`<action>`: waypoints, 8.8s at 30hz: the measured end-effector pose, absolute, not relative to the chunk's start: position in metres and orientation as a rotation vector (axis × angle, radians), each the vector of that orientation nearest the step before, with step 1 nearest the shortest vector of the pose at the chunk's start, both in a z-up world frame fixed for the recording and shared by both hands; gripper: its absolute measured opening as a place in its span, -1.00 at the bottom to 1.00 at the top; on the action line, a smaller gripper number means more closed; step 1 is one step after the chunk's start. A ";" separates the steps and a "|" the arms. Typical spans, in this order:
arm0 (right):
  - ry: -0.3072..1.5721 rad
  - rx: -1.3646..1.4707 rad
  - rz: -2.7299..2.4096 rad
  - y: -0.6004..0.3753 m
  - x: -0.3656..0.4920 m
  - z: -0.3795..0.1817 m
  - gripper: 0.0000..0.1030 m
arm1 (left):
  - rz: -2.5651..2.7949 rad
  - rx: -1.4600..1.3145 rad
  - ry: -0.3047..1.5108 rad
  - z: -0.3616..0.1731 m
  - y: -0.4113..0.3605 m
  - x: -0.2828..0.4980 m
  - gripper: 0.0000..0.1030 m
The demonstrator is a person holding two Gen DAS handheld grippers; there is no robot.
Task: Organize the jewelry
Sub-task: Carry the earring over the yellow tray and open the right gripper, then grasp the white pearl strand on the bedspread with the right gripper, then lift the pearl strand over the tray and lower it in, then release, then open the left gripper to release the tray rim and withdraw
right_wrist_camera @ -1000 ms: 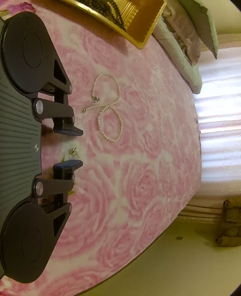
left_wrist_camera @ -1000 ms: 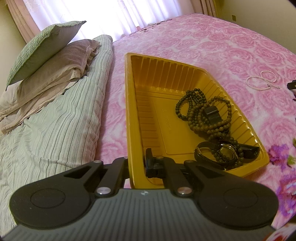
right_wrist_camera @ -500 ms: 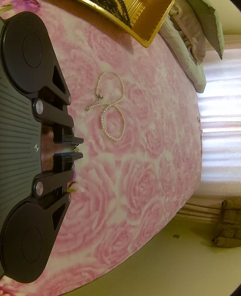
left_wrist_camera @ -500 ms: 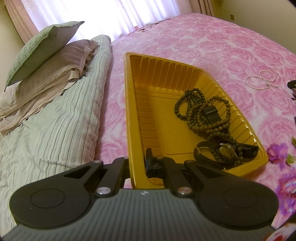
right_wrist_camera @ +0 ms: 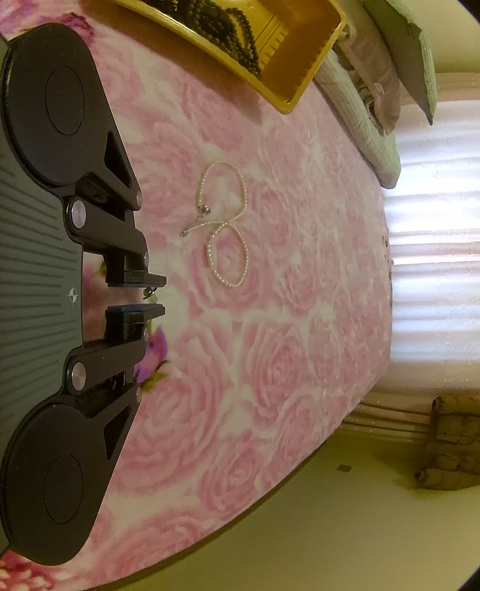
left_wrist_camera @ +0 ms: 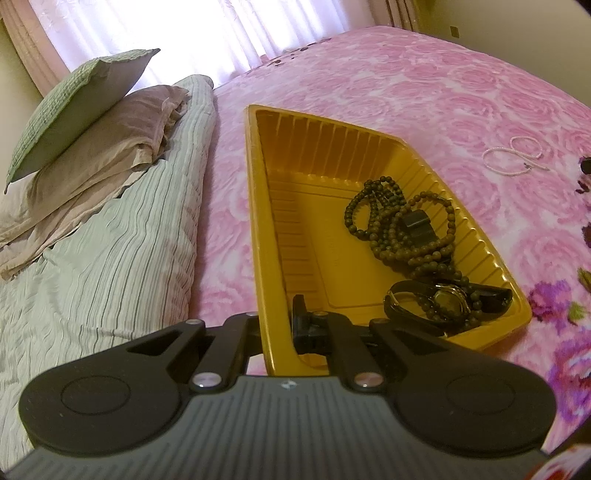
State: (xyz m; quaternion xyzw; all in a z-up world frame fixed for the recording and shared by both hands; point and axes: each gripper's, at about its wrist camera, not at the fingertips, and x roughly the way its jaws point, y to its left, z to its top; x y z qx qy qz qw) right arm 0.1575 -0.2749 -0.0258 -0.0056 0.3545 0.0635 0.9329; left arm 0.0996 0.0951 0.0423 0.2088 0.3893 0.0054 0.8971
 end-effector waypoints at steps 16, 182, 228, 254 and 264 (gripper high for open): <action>0.627 -0.127 0.440 -0.227 0.170 0.053 -0.84 | -0.009 0.429 0.802 0.043 0.097 0.101 -0.89; 0.452 -0.547 0.939 -0.002 0.176 0.150 -0.95 | -0.021 0.388 0.798 0.043 0.103 0.097 -0.86; 0.663 0.096 0.602 -0.176 0.200 0.087 0.17 | -0.004 0.113 0.888 0.011 0.163 0.108 -0.79; 0.725 0.370 0.291 -0.301 0.102 -0.001 0.18 | 0.109 -0.048 0.792 0.035 0.170 0.085 -0.12; 0.767 0.197 0.284 -0.284 0.048 -0.010 0.24 | 0.036 0.005 0.705 0.047 0.123 0.051 0.75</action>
